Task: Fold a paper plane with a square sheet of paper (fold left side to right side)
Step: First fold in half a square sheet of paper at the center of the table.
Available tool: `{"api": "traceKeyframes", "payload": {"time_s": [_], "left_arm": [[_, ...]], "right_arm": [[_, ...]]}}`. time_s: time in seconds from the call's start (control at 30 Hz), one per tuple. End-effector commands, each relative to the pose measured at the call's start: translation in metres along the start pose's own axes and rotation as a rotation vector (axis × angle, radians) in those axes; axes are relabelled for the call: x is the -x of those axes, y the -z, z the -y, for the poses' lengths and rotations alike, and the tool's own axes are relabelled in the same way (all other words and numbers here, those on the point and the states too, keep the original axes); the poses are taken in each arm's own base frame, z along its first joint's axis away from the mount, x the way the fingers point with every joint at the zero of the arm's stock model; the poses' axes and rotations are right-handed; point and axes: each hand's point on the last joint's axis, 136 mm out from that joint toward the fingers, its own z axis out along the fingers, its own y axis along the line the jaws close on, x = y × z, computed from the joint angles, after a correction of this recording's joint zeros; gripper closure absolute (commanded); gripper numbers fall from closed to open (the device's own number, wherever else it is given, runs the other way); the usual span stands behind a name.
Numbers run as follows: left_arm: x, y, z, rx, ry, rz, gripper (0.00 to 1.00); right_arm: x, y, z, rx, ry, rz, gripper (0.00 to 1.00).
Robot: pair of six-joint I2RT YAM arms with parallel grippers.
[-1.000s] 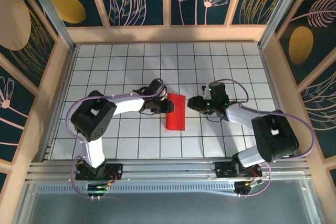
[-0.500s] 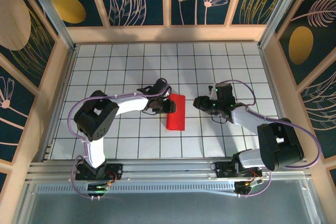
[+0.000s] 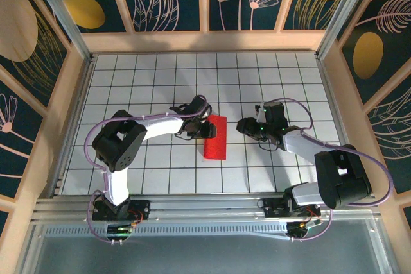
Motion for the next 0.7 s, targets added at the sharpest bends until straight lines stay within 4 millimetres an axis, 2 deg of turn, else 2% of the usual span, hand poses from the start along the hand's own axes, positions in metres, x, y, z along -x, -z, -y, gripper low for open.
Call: {"api": "traceKeyframes", "payload": {"time_s": [0.0, 0.67], "left_arm": [[-0.0325, -0.029, -0.0251, 0.087, -0.004, -0.108, 0.53], [-0.0369, -0.0331, -0.0322, 0.133, 0.002, -0.125, 0.52]], "right_arm": [[-0.0025, 0.0015, 0.0033, -0.002, 0.019, 0.0, 0.52], [-0.0052, 0.0, 0.0026, 0.008, 0.013, -0.012, 0.52]]}}
